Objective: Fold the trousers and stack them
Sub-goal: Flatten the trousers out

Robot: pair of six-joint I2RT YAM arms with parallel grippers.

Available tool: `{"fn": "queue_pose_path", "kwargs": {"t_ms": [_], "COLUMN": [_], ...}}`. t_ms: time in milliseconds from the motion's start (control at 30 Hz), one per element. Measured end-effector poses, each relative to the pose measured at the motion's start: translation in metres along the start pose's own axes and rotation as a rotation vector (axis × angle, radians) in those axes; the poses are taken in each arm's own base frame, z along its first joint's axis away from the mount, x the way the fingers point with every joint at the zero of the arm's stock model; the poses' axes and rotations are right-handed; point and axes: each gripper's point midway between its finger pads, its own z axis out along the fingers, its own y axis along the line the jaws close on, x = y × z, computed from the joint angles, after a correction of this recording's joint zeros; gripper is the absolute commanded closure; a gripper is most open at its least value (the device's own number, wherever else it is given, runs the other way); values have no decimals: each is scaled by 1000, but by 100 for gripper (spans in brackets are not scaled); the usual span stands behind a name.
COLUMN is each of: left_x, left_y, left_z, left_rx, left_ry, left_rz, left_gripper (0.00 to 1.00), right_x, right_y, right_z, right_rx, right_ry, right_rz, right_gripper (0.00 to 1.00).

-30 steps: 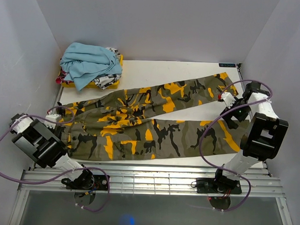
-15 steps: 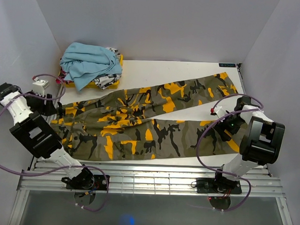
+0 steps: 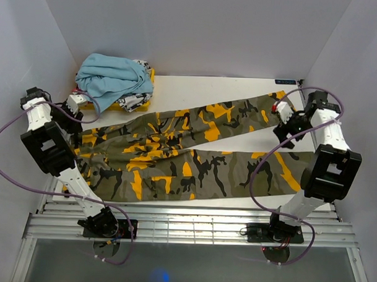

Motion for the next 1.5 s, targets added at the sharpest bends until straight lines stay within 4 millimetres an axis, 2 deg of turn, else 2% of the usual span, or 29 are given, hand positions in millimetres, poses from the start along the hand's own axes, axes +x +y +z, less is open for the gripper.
{"fn": "queue_pose_path", "kwargs": {"t_ms": [67, 133, 200, 300, 433, 567, 600, 667, 700, 833, 1133, 1267, 1433, 1500], "left_x": [8, 17, 22, 22, 24, 27, 27, 24, 23, 19, 4, 7, 5, 1], "left_y": [2, -4, -11, -18, -26, -34, -35, -33, -30, -22, 22, 44, 65, 72], "left_z": [3, 7, 8, 8, 16, 32, 35, 38, 40, 42, 43, 47, 53, 53], "left_rx": [25, 63, 100, 131, 158, 179, 185, 175, 166, 134, -70, -200, -322, -352], "left_ry": [33, 61, 79, 82, 86, 106, 112, 118, 120, 120, 70, 61, 24, 12], "left_rz": [48, 81, 103, 132, 152, 175, 179, 192, 200, 204, 108, 42, -45, -59], "left_gripper": [33, 32, 32, 33, 42, 52, 59, 67, 77, 100, 100, 100, 100, 100], "right_x": [-21, -37, -50, -56, -52, -58, -59, -61, -63, -66, -66, -66, -64, -60], "right_y": [-39, -76, -111, -142, -141, -135, -135, -134, -137, -149, -154, -153, -150, -147], "right_z": [-10, -10, 1, 28, 71, 104, 111, 128, 128, 130, 131, 131, 126, 123], "right_rx": [82, 132, 166, 171, 132, 126, 129, 128, 143, 196, 245, 257, 281, 276], "right_ry": [-40, -62, -79, -80, -39, -12, -7, 3, 11, 15, 41, 38, 38, 51], "right_rz": [-22, -29, -40, -38, -42, -42, -41, -30, -31, -22, -40, -59, -93, -95], "right_gripper": [9, 8, 7, 7, 6, 1, 0, 5, 8, 20, 27, 27, 15, 7]}}
